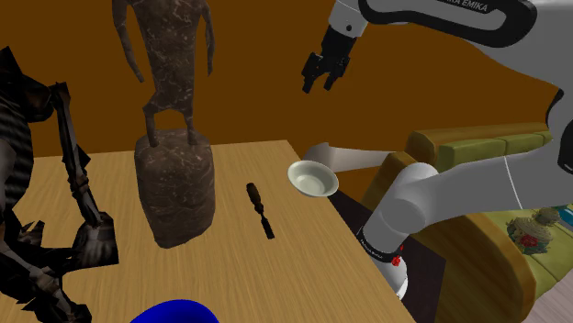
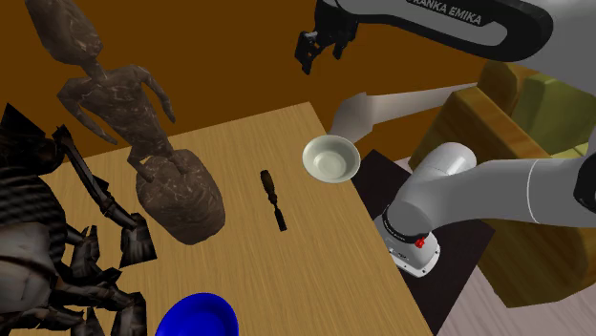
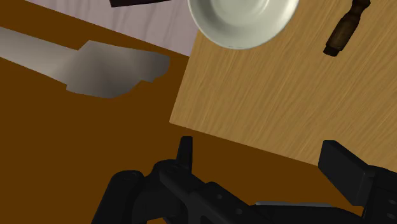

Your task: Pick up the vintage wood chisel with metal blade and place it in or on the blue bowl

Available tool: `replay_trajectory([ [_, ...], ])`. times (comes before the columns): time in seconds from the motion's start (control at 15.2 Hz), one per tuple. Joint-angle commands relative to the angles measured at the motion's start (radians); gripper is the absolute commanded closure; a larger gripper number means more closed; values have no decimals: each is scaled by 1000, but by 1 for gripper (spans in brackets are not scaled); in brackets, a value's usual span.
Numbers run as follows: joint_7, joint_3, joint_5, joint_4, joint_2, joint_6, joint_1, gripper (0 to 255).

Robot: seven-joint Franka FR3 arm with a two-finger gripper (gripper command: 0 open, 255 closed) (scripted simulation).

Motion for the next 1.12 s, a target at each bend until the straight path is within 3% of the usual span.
replay_trajectory([
  [0.0, 0, 0, 0, 0, 0, 0, 0, 0],
  [0.59, 165, 149, 89, -252, -81, 161, 56, 0],
  [1.06, 302, 288, 180, -389, -69, 307, 118, 0],
])
